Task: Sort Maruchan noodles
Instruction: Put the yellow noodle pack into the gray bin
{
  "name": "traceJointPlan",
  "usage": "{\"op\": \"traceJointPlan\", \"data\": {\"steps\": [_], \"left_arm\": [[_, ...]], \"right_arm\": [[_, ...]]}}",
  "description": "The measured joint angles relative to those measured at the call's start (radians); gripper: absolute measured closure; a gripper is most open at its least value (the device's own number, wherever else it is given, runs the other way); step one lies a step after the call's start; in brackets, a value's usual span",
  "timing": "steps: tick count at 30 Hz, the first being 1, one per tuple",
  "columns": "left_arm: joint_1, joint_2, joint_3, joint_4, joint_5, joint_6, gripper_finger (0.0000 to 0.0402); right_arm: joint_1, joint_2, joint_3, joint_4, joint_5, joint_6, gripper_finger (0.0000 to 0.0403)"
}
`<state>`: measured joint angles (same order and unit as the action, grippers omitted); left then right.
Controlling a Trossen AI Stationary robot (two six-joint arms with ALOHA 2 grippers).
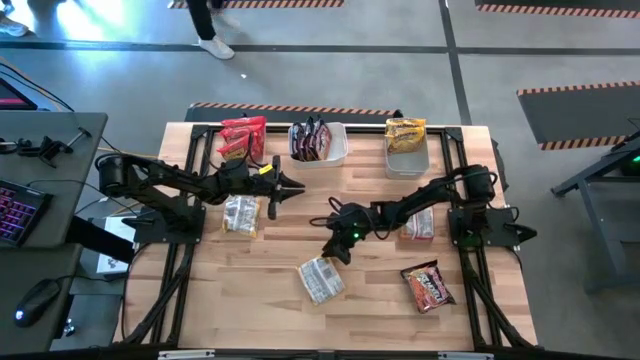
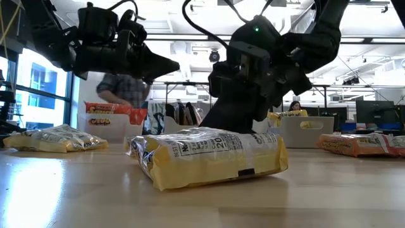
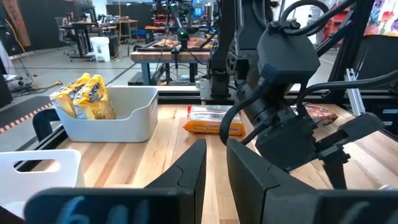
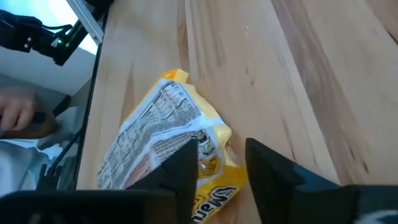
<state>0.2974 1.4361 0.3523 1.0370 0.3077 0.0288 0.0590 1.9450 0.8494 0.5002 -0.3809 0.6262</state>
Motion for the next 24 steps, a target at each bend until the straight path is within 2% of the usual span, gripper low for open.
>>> {"op": "traceJointPlan", "data": {"steps": [11, 18, 24], "left_arm": [[0.000, 0.000, 0.000, 0.000, 0.000, 0.001, 0.0349], [0.000, 0.000, 0.000, -0.002, 0.001, 0.001, 0.0349], [0.000, 0.000, 0.001, -0.036, 0.003, 0.001, 0.0349]], "right_arm": [[-0.007, 0.000, 0.000, -0.045, -0.015, -0.024, 0.0395], [-0.064, -0.056, 0.000, -0.134, 0.039, -0.108, 0.0402], [-0.121, -0.165, 0.000, -0.266, 0.076, -0.208, 0.0403]]}}
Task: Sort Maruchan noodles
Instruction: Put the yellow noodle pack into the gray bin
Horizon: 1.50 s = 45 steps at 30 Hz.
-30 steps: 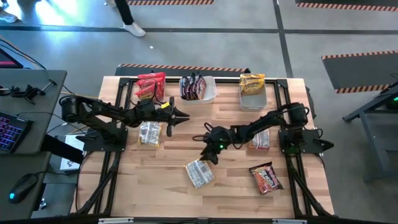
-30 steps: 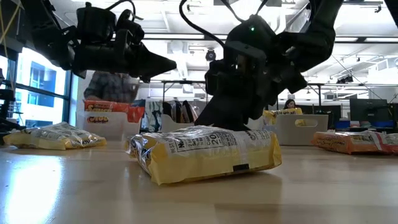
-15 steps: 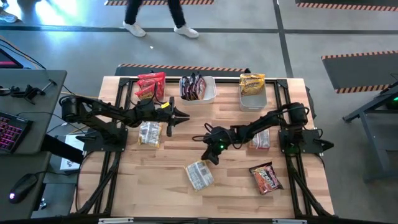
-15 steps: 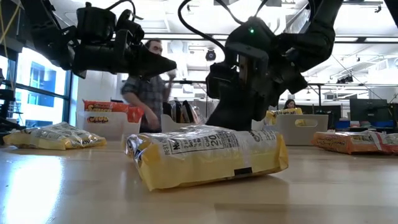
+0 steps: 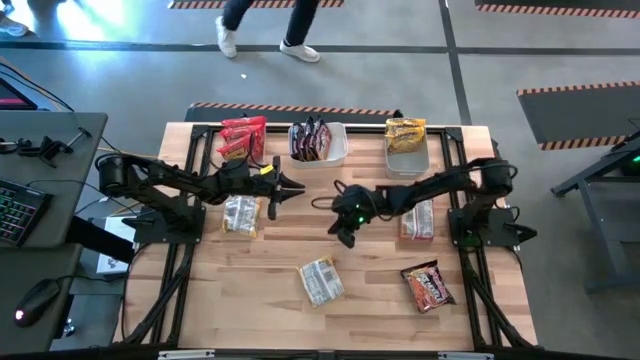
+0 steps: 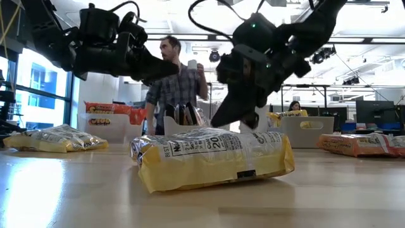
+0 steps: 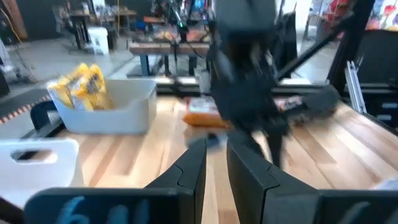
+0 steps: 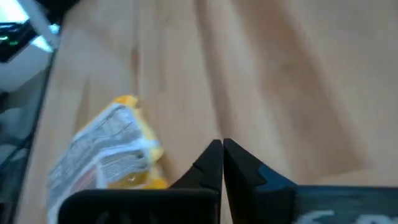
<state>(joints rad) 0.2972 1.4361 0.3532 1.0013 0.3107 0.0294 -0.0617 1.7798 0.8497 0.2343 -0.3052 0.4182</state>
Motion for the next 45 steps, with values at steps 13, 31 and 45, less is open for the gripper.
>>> {"op": "traceJointPlan", "data": {"steps": [13, 31, 45], "left_arm": [[-0.284, 0.001, 0.000, -0.382, 0.057, -0.114, 0.0303], [-0.594, 0.247, 0.135, -0.390, -0.227, -0.011, 0.0206], [-0.598, 0.352, 0.223, -0.413, -0.166, 0.000, 0.0264]], "right_arm": [[-0.034, -0.276, 0.000, -0.300, 0.240, -0.270, 0.0403], [0.012, -0.276, -0.142, -0.092, 0.245, -0.313, 0.0403], [0.012, -0.275, -0.142, -0.091, 0.223, -0.356, 0.0403]]}}
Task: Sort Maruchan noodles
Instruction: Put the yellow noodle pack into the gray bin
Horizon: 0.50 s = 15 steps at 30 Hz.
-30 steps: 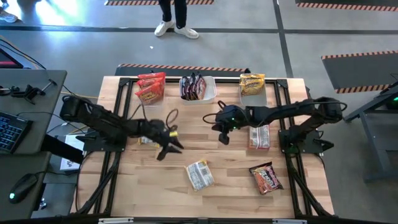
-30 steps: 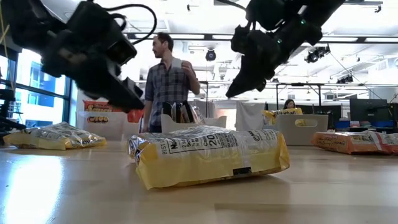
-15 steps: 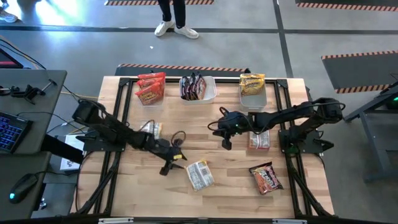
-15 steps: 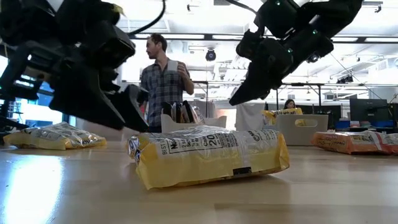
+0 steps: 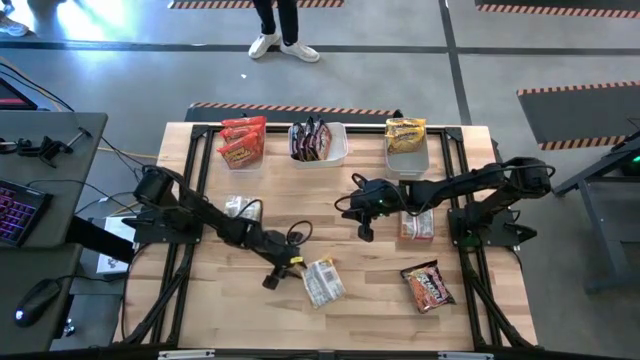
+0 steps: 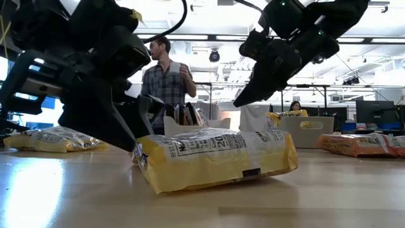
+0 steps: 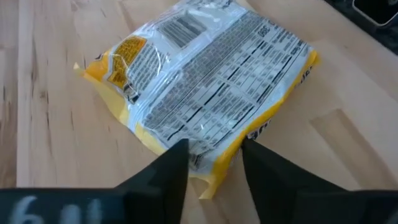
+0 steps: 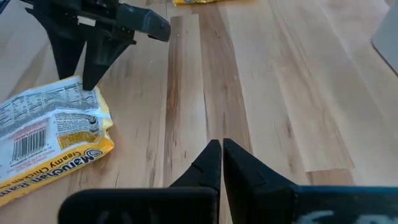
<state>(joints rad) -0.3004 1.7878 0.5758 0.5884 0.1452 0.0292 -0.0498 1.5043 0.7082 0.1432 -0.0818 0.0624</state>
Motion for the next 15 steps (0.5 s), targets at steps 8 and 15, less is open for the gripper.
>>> {"op": "traceJointPlan", "data": {"steps": [8, 15], "left_arm": [[0.027, -0.003, 0.000, -0.006, 0.009, 0.045, 0.0385], [0.100, -0.003, 0.000, -0.008, 0.124, -0.001, 0.0400]], "right_arm": [[0.000, -0.004, 0.000, -0.003, 0.000, -0.019, 0.0403], [0.000, -0.088, -0.001, -0.043, 0.013, -0.047, 0.0403]]}}
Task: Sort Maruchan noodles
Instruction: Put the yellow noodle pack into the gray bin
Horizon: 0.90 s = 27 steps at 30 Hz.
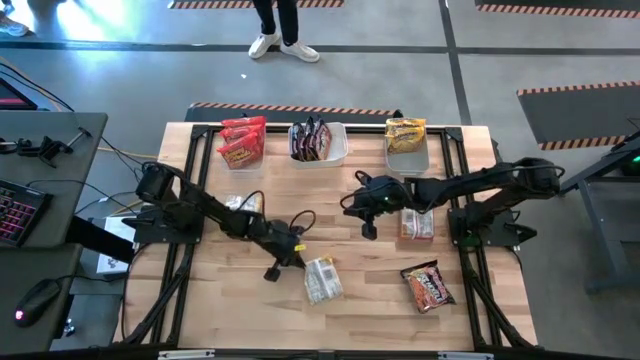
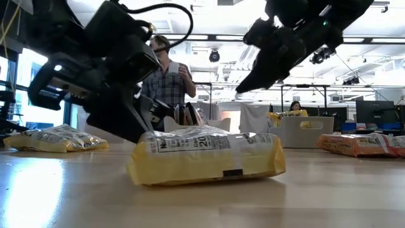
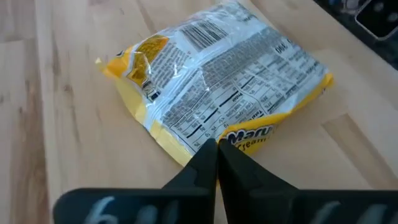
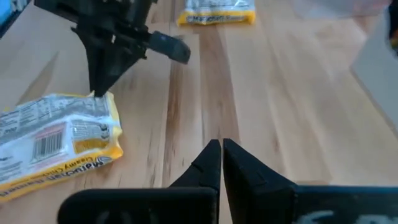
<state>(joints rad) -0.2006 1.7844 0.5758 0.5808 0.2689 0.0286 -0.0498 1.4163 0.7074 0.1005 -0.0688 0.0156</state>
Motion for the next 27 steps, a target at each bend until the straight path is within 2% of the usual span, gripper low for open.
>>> {"op": "traceJointPlan", "data": {"steps": [9, 18, 27], "left_arm": [[0.127, 0.000, -0.020, 0.078, 0.143, -0.072, 0.0401], [0.225, -0.010, -0.023, 0.140, 0.281, -0.184, 0.0401], [0.256, -0.124, -0.023, 0.152, 0.284, -0.350, 0.0401]], "right_arm": [[-0.003, -0.170, 0.000, -0.188, 0.104, 0.028, 0.0402], [-0.003, -0.216, 0.000, -0.285, 0.193, 0.036, 0.0402], [-0.003, -0.216, 0.000, -0.331, 0.259, 0.018, 0.0402]]}}
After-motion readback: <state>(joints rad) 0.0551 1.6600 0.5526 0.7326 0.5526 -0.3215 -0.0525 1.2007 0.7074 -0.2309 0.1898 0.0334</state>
